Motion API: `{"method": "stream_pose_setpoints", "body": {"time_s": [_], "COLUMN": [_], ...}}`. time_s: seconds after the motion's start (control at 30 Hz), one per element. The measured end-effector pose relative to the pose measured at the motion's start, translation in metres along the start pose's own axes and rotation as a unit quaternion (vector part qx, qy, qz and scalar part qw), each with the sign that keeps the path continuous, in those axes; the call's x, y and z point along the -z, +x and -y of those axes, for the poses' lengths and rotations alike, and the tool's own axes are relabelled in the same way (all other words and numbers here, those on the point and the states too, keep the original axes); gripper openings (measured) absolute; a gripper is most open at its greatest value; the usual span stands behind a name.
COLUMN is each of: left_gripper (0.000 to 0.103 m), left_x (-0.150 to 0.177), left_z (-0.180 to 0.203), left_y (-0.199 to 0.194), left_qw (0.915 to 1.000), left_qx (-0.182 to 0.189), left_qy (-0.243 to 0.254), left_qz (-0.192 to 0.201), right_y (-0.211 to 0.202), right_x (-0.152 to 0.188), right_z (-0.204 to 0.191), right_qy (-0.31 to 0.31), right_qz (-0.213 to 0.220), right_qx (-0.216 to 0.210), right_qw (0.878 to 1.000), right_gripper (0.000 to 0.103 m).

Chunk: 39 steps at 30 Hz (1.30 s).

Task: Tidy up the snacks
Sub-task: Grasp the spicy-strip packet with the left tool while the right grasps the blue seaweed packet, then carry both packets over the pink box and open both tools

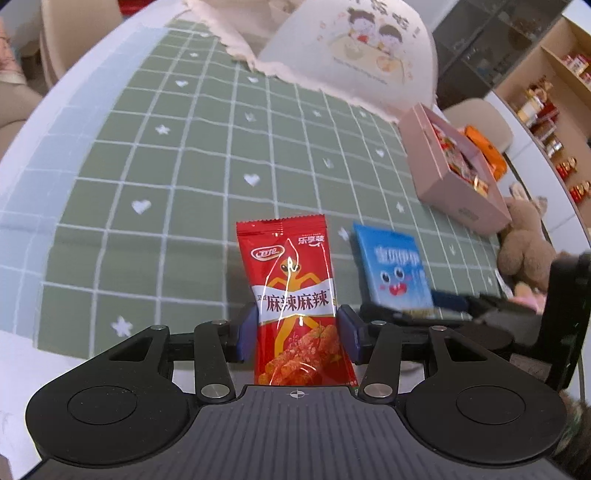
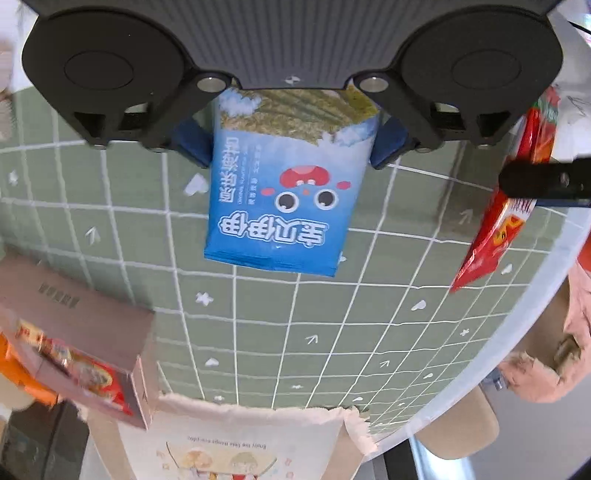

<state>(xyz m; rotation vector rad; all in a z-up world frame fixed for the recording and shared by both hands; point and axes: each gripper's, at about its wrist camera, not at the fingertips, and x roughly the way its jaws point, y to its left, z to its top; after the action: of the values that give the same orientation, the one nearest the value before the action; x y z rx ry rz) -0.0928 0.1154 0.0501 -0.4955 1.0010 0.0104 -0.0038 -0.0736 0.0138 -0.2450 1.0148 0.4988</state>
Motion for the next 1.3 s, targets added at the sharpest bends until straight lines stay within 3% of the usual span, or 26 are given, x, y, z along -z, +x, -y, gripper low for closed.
{"method": "stream_pose_setpoints", "body": {"time_s": [0.17, 0.4, 0.53, 0.7, 0.77, 0.83, 0.93, 1.13, 1.3], "left_gripper": [0.052, 0.052, 0.052, 0.057, 0.060, 0.056, 0.055, 0.055, 0.055], "left_x": [0.000, -0.034, -0.078, -0.148, -0.174, -0.192, -0.201, -0.181, -0.135], "left_z": [0.030, 0.106, 0.159, 0.231, 0.249, 0.260, 0.255, 0.193, 0.146], "left_y": [0.010, 0.018, 0.016, 0.019, 0.046, 0.088, 0.132, 0.120, 0.094], "left_qw": [0.9986, 0.9882, 0.9771, 0.9611, 0.9597, 0.9662, 0.9701, 0.9792, 0.9845], "left_qx": [0.011, 0.072, 0.123, 0.166, 0.190, 0.180, 0.176, 0.170, 0.158], "left_qy": [0.050, 0.135, 0.172, 0.194, 0.179, 0.165, 0.149, 0.081, 0.050], "left_qz": [-0.014, -0.005, 0.028, 0.105, 0.103, 0.083, 0.076, 0.076, 0.058], "right_y": [-0.049, -0.118, -0.149, -0.164, -0.163, -0.158, -0.157, -0.157, -0.167], "right_x": [0.008, 0.017, 0.029, 0.036, 0.036, 0.035, 0.034, 0.009, -0.077], "right_z": [0.029, 0.107, 0.141, 0.165, 0.174, 0.181, 0.190, 0.208, 0.221], "right_qy": [-0.001, 0.085, 0.109, 0.114, 0.119, 0.123, 0.123, 0.131, 0.120], "right_qz": [0.059, 0.129, 0.166, 0.190, 0.189, 0.183, 0.179, 0.190, 0.237], "right_qx": [0.024, 0.096, 0.132, 0.156, 0.152, 0.151, 0.155, 0.142, 0.088], "right_qw": [0.998, 0.983, 0.971, 0.963, 0.963, 0.964, 0.964, 0.963, 0.960], "right_gripper": [0.081, 0.081, 0.082, 0.082, 0.082, 0.082, 0.082, 0.082, 0.083]}}
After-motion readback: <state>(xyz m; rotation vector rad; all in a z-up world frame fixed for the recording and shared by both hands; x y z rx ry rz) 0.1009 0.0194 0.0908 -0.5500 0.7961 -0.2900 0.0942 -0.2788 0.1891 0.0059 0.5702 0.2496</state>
